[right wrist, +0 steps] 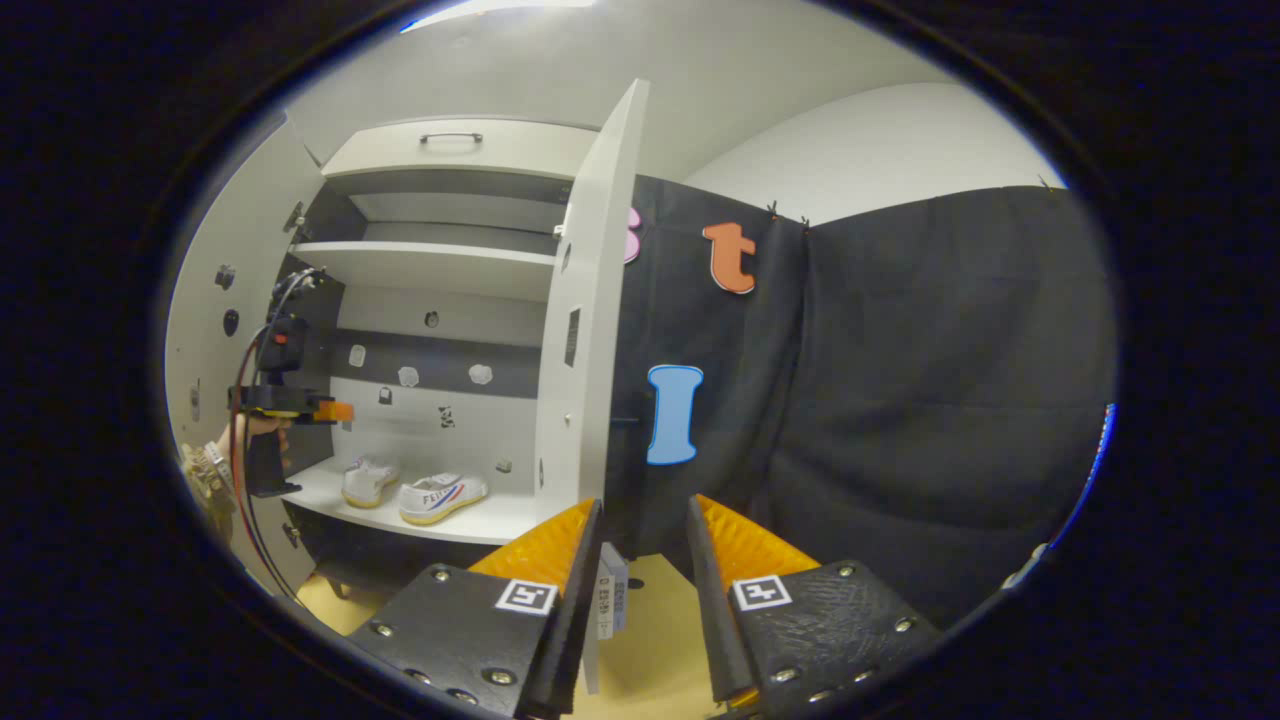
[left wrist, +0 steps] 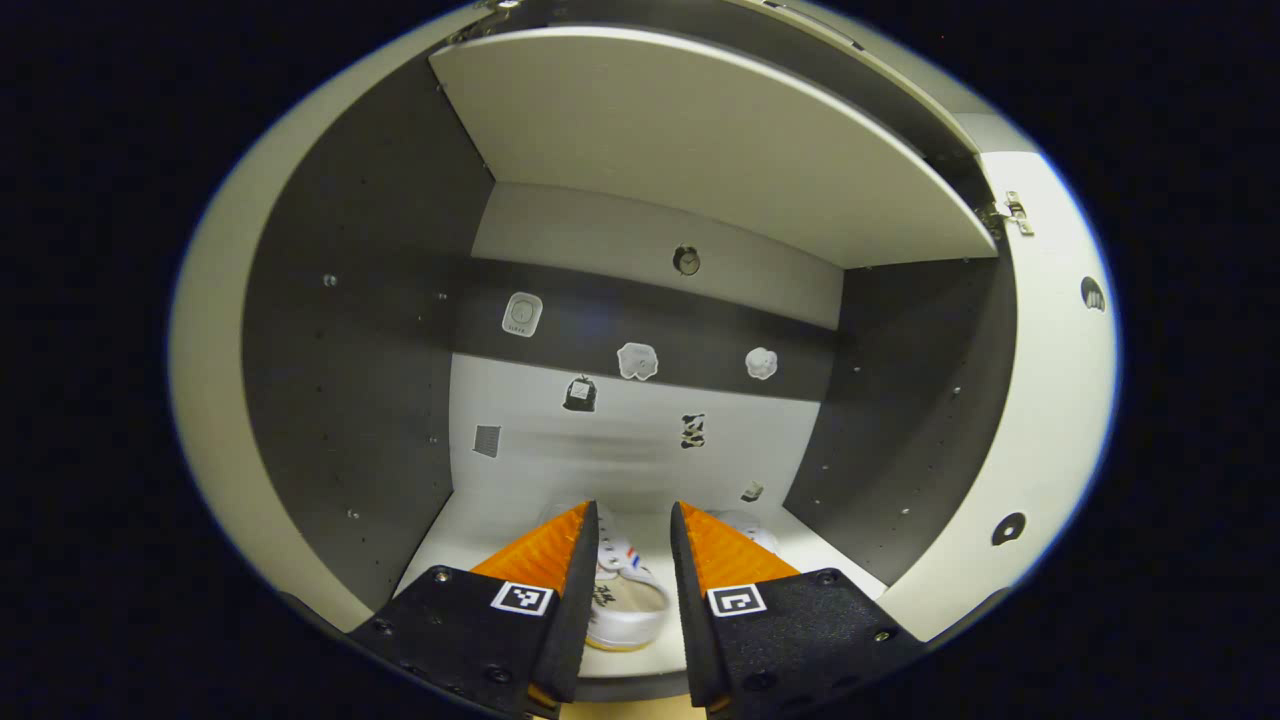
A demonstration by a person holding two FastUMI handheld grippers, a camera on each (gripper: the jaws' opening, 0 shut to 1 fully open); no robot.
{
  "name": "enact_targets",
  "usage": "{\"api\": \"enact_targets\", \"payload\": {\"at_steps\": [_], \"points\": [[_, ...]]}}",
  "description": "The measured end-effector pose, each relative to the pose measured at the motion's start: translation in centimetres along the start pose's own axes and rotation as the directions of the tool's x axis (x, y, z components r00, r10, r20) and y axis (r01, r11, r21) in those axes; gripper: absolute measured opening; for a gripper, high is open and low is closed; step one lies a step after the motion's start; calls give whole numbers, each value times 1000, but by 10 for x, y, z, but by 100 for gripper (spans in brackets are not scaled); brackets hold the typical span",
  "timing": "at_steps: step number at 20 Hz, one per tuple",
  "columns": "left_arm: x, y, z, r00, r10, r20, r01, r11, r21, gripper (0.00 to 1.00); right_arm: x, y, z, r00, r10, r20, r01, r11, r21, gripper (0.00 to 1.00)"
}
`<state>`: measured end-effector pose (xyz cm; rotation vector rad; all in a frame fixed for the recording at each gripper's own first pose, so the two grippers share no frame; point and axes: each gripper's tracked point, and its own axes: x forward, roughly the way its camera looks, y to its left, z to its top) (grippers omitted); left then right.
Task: Grab one shoe with the right hand and put it into the shoe cabinet, grab the other shoe with the left hand and put it into the shoe cabinet; then close the right door with the right hand and the left door with the left hand.
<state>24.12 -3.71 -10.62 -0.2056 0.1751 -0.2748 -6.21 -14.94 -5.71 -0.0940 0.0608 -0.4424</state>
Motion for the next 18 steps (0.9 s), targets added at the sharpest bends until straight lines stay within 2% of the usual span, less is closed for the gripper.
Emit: {"api": "enact_targets", "payload": {"at_steps": [2,3,4,5,8,9,10,11,12,13,14,15,16,17,18], "points": [[-20,-9,10,1000,-12,21,12,1000,-9,42,6,-7,-2,1000,4,6,-4,1000,-3,58],[-31,-12,15,999,-14,32,15,1000,-8,42,10,-9,-2,1000,4,10,-4,1000,-1,58],[-42,-14,20,999,-14,40,14,1000,-5,34,14,-10,-3,1000,12,11,-12,1000,8,63],[-53,-17,23,999,-18,46,18,1000,-2,51,15,-10,-4,1000,26,7,-26,999,20,63],[-82,-18,37,996,-1,91,1,1000,6,88,24,-4,-10,997,81,-7,-80,995,52,63],[-94,-19,43,995,6,103,-8,1000,10,100,21,-3,-9,995,97,-10,-96,994,55,73],[-102,-17,46,993,18,115,-21,1000,20,97,22,-4,-8,994,112,-11,-111,992,61,74],[-113,-17,51,992,28,124,-32,999,30,96,21,-2,-6,992,130,-8,-129,989,67,81],[-120,-16,54,991,41,131,-47,998,42,96,22,1,-5,989,147,-6,-146,987,73,74],[-129,-14,58,988,59,140,-67,996,50,96,20,5,-3,984,180,-4,-179,981,78,74],[-141,-12,61,986,76,151,-86,995,55,96,10,37,3,940,341,25,-341,928,149,73],[-152,-11,64,983,87,159,-97,994,57,96,6,65,2,919,393,14,-388,899,202,81],[-162,-11,66,982,95,163,-106,992,62,96,-10,64,4,925,380,19,-379,917,120,81],[-173,-9,67,980,106,169,-119,991,67,96,0,65,7,935,352,35,-353,935,38,84],[-183,-8,70,977,114,182,-129,989,72,96,2,70,9,937,347,35,-348,938,5,89]]}}
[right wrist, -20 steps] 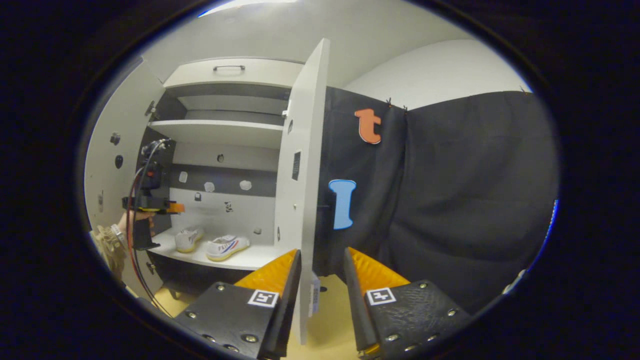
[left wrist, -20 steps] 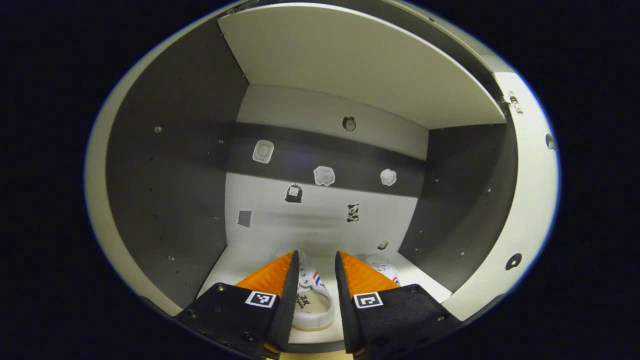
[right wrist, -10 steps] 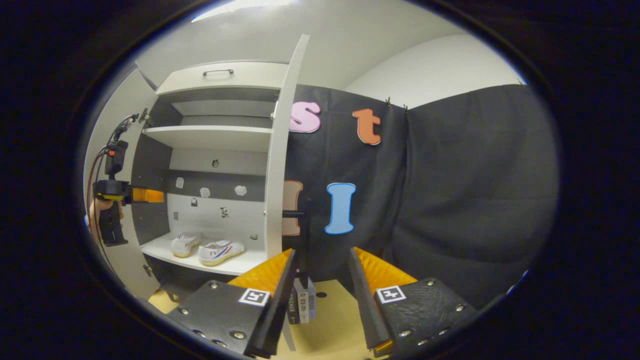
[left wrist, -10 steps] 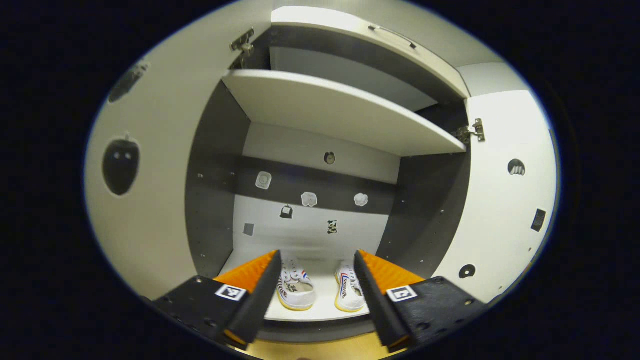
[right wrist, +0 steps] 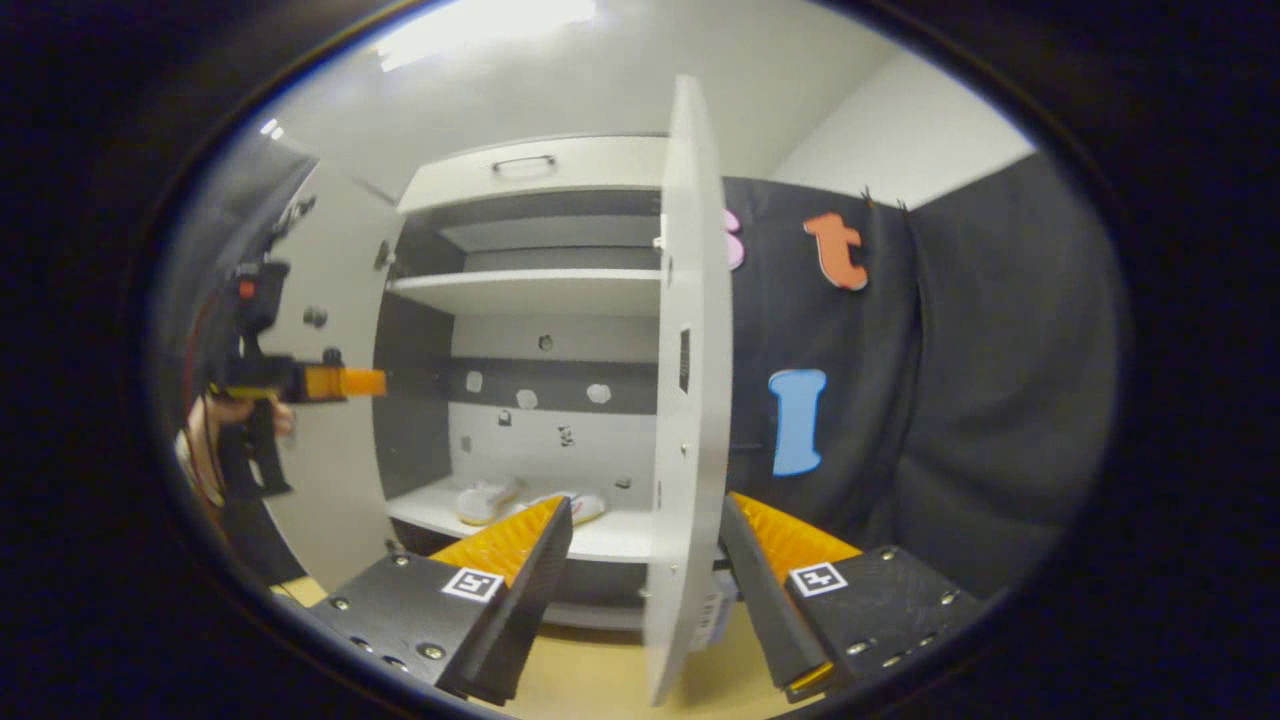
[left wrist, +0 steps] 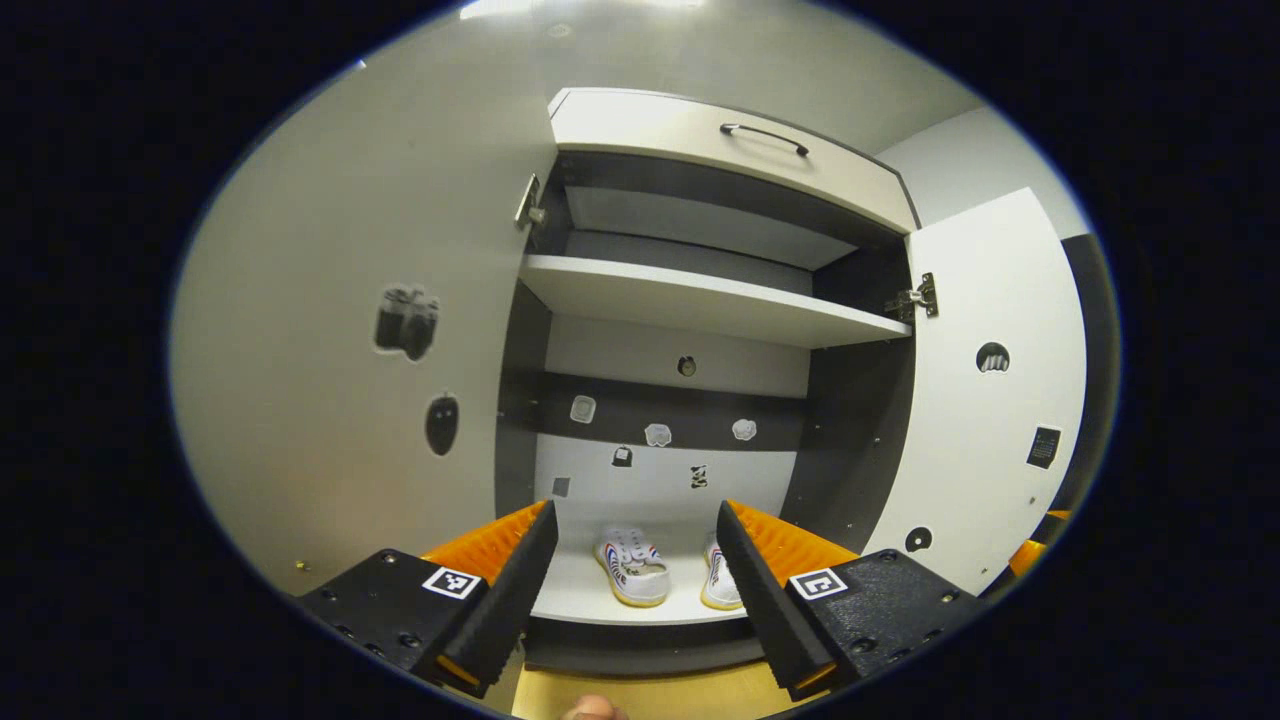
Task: Grab one shoe with the right hand and put it into the shoe cabinet, grab the other shoe with the left hand and put it into the shoe cabinet; then close the right door with the right hand and the left door with the left hand.
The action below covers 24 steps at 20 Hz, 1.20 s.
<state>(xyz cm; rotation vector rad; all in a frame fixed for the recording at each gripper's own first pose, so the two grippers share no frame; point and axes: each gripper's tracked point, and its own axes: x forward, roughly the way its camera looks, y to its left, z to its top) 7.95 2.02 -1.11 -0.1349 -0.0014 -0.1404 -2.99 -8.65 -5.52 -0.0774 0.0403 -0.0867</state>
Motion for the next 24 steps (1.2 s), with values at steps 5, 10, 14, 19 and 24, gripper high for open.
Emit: {"api": "enact_targets", "payload": {"at_steps": [5,10,14,19,24], "points": [[-36,6,6,1000,25,-13,-24,1000,19,96,0,4,5,997,79,-17,-74,979,192,88],[-70,15,17,998,61,10,-61,997,42,96,-3,67,13,975,223,-14,-214,949,233,88],[-94,41,23,991,133,19,-134,990,39,92,11,132,16,939,343,-10,-329,909,255,88],[-124,71,37,979,205,20,-206,978,44,93,17,205,27,872,490,15,-469,824,319,88],[-149,112,41,953,302,23,-303,952,44,92,12,223,24,848,530,8,-501,797,339,88]]}}
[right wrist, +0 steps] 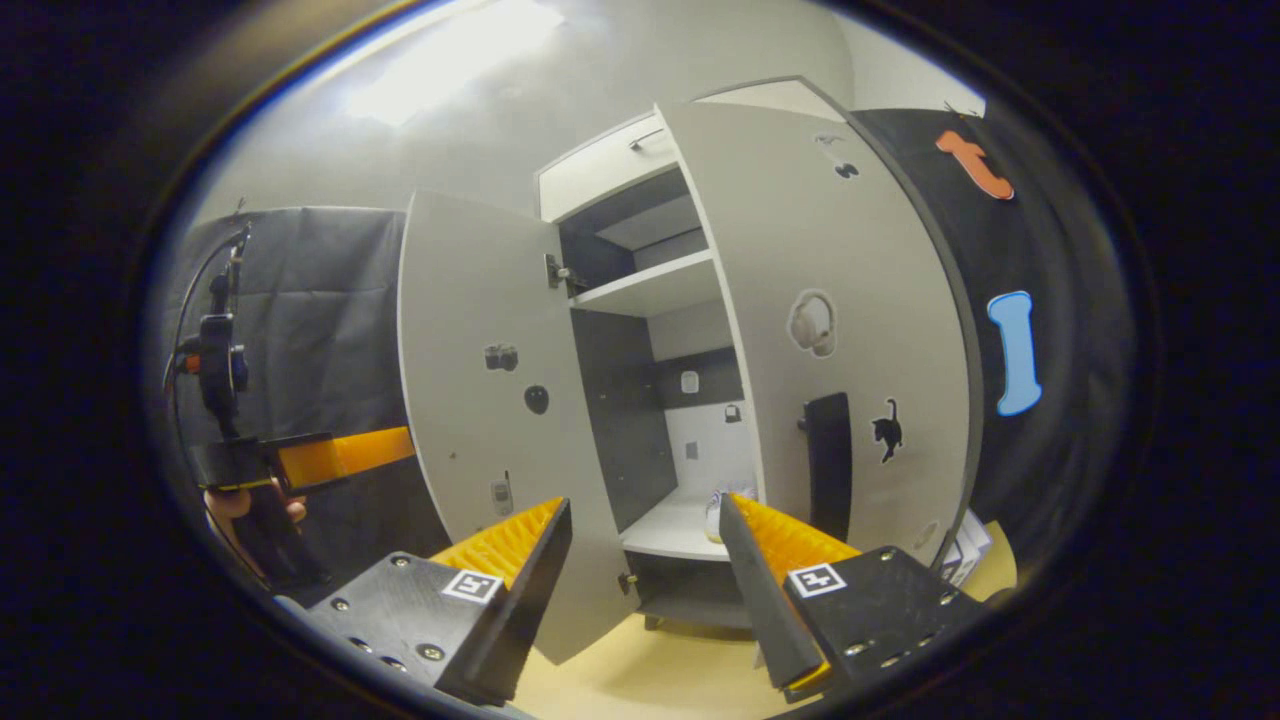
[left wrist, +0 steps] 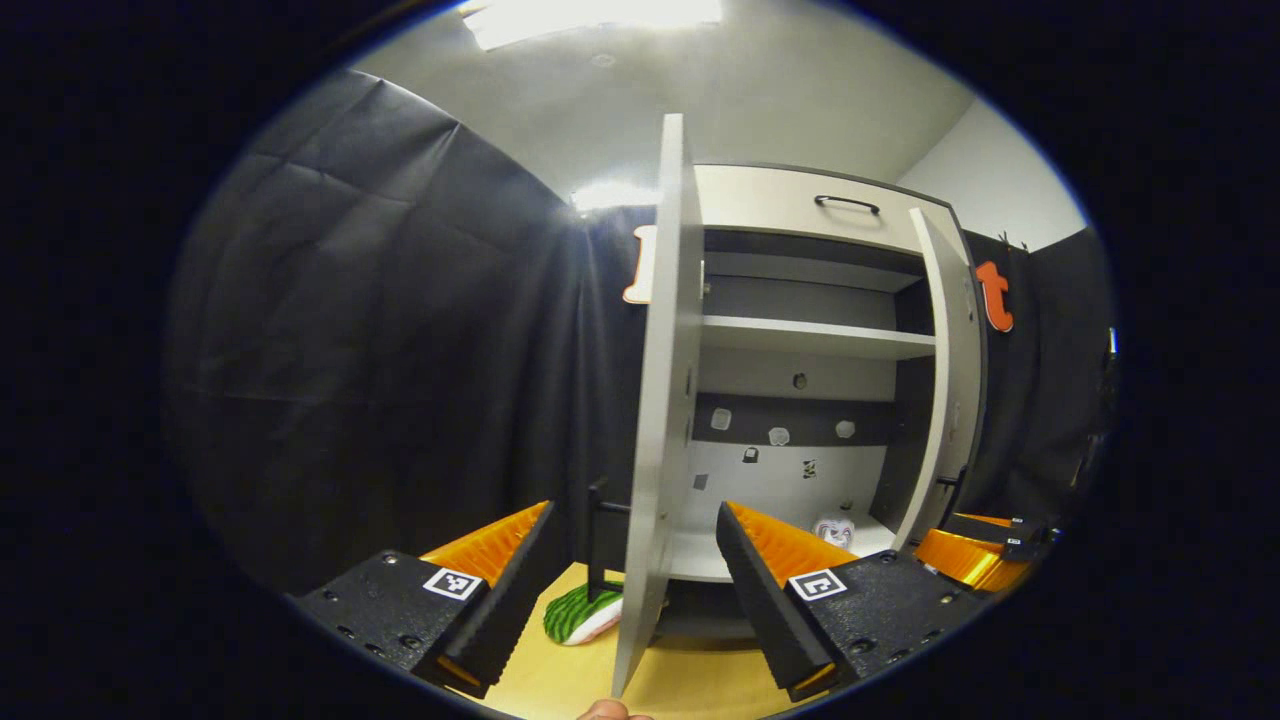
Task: Grab one shoe with the right hand and put it into the shoe cabinet, grab the other shoe with the left hand and put it into the shoe cabinet; then close the right door with the right hand and the left door with the left hand.
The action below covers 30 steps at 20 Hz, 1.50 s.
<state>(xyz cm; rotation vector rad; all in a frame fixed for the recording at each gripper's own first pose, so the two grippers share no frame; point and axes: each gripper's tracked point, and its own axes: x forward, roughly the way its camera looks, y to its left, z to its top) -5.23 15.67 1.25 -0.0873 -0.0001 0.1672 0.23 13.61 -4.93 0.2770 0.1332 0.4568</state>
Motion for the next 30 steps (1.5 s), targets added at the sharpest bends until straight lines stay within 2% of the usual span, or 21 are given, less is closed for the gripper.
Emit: {"api": "enact_targets", "payload": {"at_steps": [1,2,6,8,9,11,12,13,14,15,16,18,19,21,22,23,26,27,28,29,30], "points": [[0,10,-4,1000,21,-4,-21,1000,1,92,1,0,-2,1000,-2,-6,2,1000,6,85],[1,20,-7,999,45,-7,-44,999,3,96,-1,-1,-4,1000,-4,-12,4,1000,14,88],[14,48,-22,993,118,-29,-117,993,20,96,-7,-12,-1,999,-35,-10,35,999,9,85],[22,49,-30,992,120,-43,-119,993,19,96,-9,-19,0,999,-48,-10,48,999,3,85],[26,48,-34,992,114,-50,-113,993,16,92,-9,-22,0,998,-57,-11,57,998,0,88],[31,47,-41,993,103,-62,-102,995,14,92,-9,-27,2,998,-68,-11,68,998,-7,88],[35,49,-45,992,103,-68,-101,995,22,96,-10,-30,2,997,-72,-9,72,997,-10,88],[33,46,-46,993,90,-72,-88,996,26,92,-10,-34,3,997,-79,-8,79,997,-15,88],[34,43,-44,996,67,-63,-65,997,29,95,-10,-37,2,996,-86,-7,86,996,-20,85],[34,38,-44,997,43,-69,-41,999,32,89,-9,-40,3,996,-91,-6,91,996,-22,88],[35,33,-45,997,19,-75,-17,999,31,94,-8,-43,3,995,-95,-3,95,995,-22,88],[35,17,-47,996,-41,-85,43,999,20,93,-6,-46,5,995,-99,3,99,995,-9,85],[32,6,-48,994,-67,-87,68,998,3,86,-6,-46,7,995,-99,6,99,995,-1,88],[30,-15,-48,989,-121,-88,119,992,-37,92,-6,-48,8,995,-101,12,101,995,2,88],[33,-29,-50,985,-143,-93,139,989,-49,86,-9,-51,8,994,-107,12,107,994,0,88],[36,-43,-54,981,-167,-99,162,985,-56,92,-11,-55,9,993,-116,12,116,993,-6,88],[42,-85,-59,964,-247,-96,240,967,-81,91,-20,-68,11,988,-157,17,157,987,-26,84],[48,-98,-63,959,-265,-99,256,963,-89,87,-24,-73,12,985,-171,17,171,985,-30,88],[52,-110,-68,952,-289,-100,279,955,-97,91,-28,-79,13,982,-186,20,187,982,-34,84],[54,-125,-73,942,-317,-106,305,945,-113,92,-33,-85,15,979,-202,24,203,978,-37,84],[57,-139,-76,934,-340,-110,326,937,-130,87,-36,-90,16,975,-220,26,221,975,-39,85]]}}
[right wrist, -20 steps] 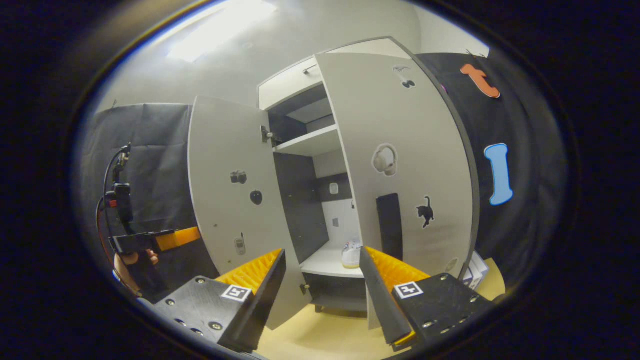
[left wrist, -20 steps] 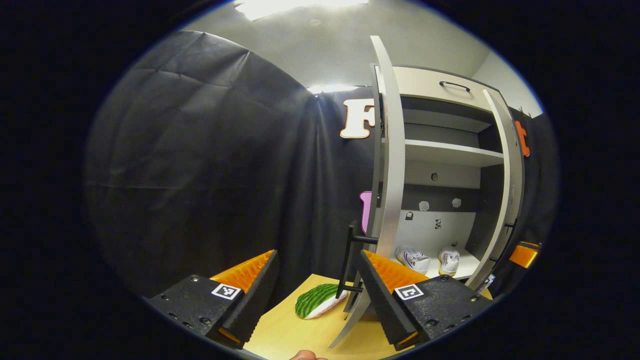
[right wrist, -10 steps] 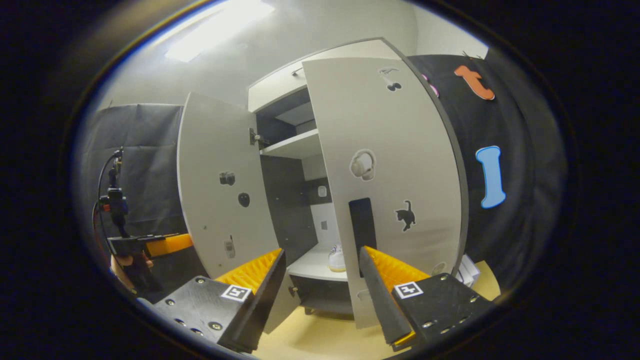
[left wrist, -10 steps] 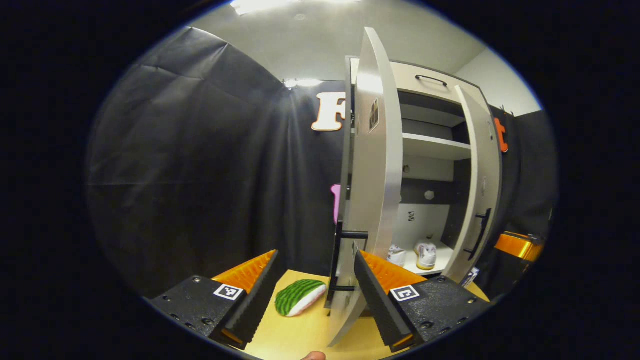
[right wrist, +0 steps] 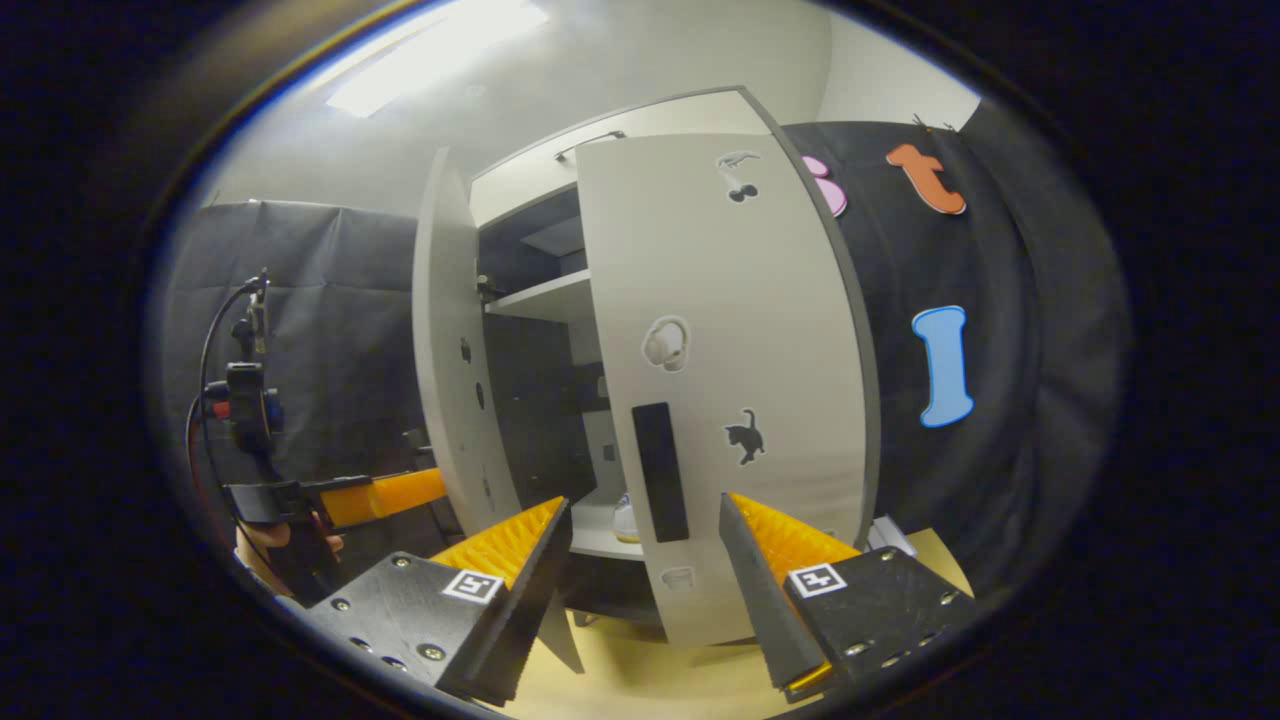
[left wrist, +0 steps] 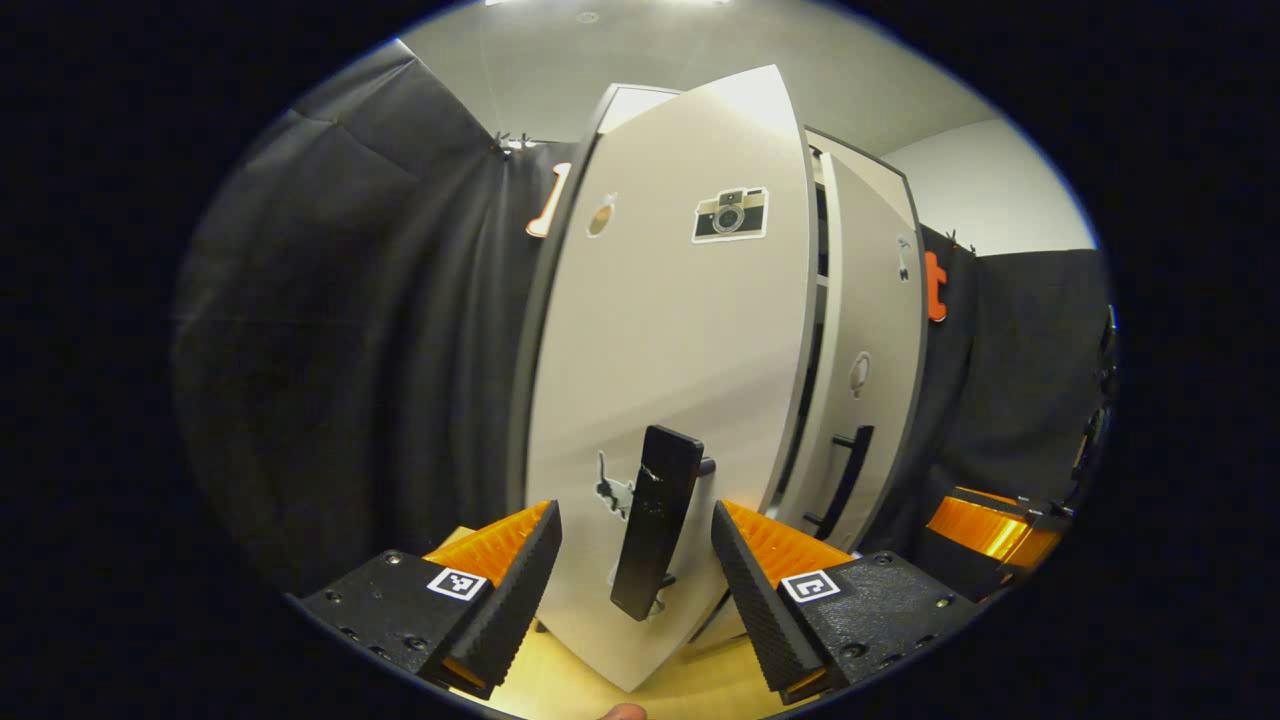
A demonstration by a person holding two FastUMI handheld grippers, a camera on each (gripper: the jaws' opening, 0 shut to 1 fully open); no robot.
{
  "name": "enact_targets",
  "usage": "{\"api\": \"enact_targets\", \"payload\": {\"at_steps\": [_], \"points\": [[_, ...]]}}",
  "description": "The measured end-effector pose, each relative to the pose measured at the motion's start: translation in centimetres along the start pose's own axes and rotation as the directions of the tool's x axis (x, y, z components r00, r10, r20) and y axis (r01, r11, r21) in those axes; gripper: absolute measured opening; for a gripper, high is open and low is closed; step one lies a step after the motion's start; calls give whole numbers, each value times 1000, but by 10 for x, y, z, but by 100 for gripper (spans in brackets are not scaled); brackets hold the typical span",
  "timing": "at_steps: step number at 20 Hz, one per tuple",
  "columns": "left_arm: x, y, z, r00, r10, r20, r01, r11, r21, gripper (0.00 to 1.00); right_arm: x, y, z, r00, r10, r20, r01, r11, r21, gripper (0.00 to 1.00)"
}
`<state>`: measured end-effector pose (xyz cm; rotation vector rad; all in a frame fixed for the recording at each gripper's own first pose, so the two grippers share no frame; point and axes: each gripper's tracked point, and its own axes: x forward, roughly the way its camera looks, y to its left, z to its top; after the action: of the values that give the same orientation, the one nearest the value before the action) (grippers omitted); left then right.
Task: Grab one shoe with the right hand and put it into the shoe cabinet, grab the other shoe with the left hand and put it into the shoe cabinet; then close the right door with the right hand and the left door with the left hand.
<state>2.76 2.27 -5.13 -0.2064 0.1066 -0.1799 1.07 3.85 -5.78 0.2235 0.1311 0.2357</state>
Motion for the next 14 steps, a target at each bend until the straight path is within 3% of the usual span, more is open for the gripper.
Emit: {"api": "enact_targets", "payload": {"at_steps": [1,2,6,8,14], "points": [[8,-11,-2,1000,-18,-4,18,1000,-8,92,-2,-6,2,1000,-17,2,17,1000,-2,88],[12,-14,-3,999,-34,-6,34,999,-11,92,-5,-12,3,999,-34,6,34,999,-3,84],[21,-34,-9,996,-90,-26,89,996,-15,92,-9,-30,10,996,-90,23,91,996,-8,88],[30,-42,-10,994,-101,-29,100,995,-26,92,-7,-36,13,994,-108,30,109,994,-16,84],[41,-32,-8,994,-103,-28,102,994,-43,92,4,-38,15,991,-127,38,128,992,-18,88]]}}
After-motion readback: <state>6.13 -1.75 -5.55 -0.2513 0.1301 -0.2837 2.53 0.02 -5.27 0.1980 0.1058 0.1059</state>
